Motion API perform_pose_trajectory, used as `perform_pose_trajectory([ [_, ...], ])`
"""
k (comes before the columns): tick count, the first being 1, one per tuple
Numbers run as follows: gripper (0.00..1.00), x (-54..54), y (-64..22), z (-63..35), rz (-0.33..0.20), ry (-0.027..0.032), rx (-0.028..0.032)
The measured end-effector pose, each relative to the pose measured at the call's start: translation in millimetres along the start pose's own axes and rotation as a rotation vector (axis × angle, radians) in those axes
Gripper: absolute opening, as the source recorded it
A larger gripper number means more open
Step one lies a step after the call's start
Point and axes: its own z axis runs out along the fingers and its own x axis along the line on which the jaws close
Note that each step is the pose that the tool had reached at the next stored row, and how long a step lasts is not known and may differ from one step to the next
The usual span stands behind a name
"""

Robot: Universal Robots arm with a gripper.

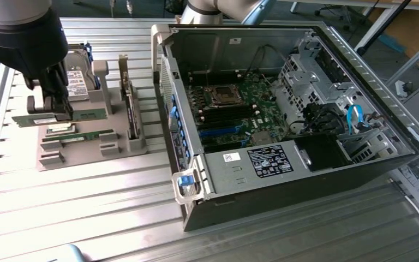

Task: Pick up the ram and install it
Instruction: 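Pick up the ram and move it above insertion slot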

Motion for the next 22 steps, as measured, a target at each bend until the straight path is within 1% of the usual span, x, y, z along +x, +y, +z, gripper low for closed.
perform_pose_trajectory([
  [22, 0.13, 0.3, -0.1, -22.9, 0.000, 0.0000, 0.0000],
])
